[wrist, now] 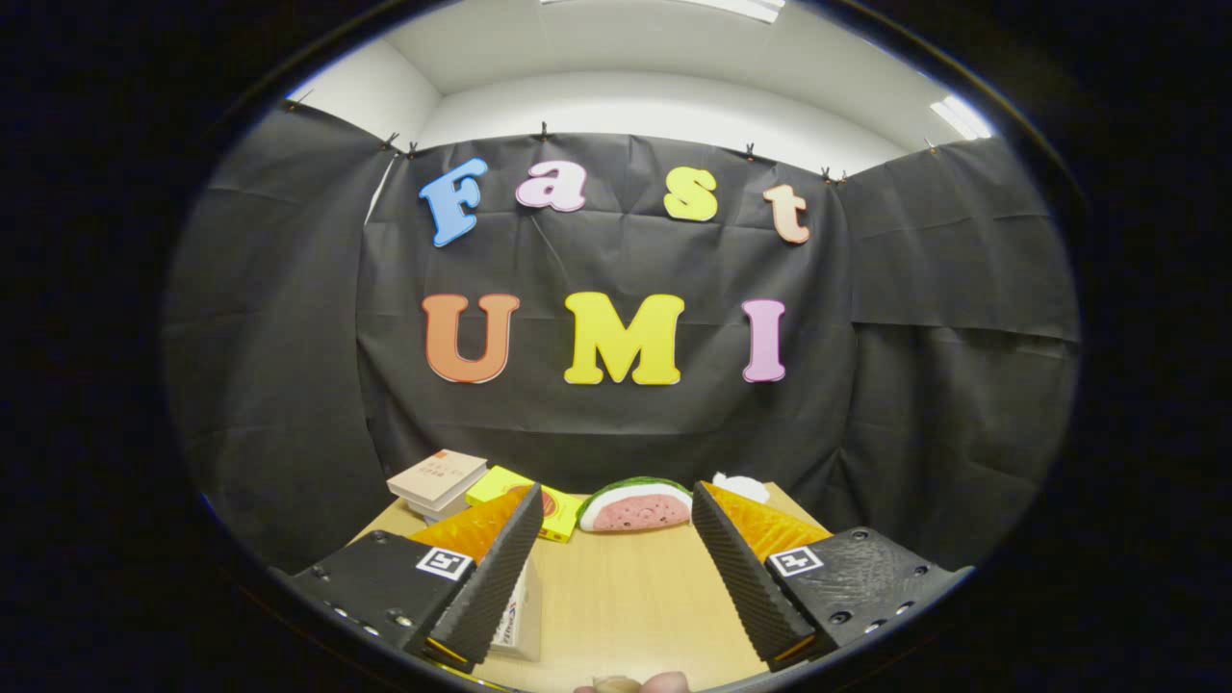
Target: Open the storage box then place both shoes into the box .Put the left shoe in first, then the right shoe, with the right side of both shoes facing outward in a uniform manner.
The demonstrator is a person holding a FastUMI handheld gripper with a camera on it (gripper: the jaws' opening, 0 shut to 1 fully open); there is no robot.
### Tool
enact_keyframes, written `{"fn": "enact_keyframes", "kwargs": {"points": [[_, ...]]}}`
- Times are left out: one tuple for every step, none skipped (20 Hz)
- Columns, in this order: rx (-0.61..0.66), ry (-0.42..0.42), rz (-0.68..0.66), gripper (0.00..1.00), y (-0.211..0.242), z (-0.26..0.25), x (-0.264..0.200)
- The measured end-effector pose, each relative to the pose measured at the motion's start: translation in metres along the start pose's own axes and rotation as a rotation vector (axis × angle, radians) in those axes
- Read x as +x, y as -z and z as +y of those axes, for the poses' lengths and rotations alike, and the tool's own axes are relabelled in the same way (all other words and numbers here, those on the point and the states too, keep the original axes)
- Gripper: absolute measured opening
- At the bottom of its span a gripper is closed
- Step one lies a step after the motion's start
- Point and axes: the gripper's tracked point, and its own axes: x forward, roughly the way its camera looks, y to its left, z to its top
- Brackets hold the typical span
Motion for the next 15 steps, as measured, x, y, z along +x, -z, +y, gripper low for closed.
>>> {"fn": "enact_keyframes", "kwargs": {"points": [[0.001, -0.001, -0.001, 0.96, -0.001, -0.001, 0.000], [0.002, 0.000, -0.004, 0.96, -0.003, -0.003, -0.001], [0.005, 0.002, -0.008, 0.96, -0.005, -0.005, 0.000], [0.007, 0.003, -0.008, 0.96, -0.004, -0.006, -0.001], [0.005, 0.003, -0.009, 0.96, -0.004, -0.007, -0.001], [0.001, 0.003, -0.011, 0.96, -0.004, -0.008, -0.002], [-0.001, 0.001, -0.013, 0.96, -0.004, -0.008, -0.002], [-0.003, -0.001, -0.013, 0.96, -0.003, -0.008, -0.003], [-0.001, -0.003, -0.009, 0.96, -0.002, -0.008, -0.003], [0.001, -0.001, -0.005, 0.96, -0.001, -0.008, -0.003], [0.005, 0.002, -0.004, 0.96, 0.000, -0.011, -0.001], [0.007, 0.004, -0.002, 0.96, 0.000, -0.012, -0.001], [0.010, 0.006, -0.003, 0.96, -0.001, -0.014, -0.001], [0.013, 0.009, -0.002, 0.96, 0.000, -0.015, 0.000], [0.013, 0.011, 0.000, 0.96, 0.001, -0.017, 0.000]]}}
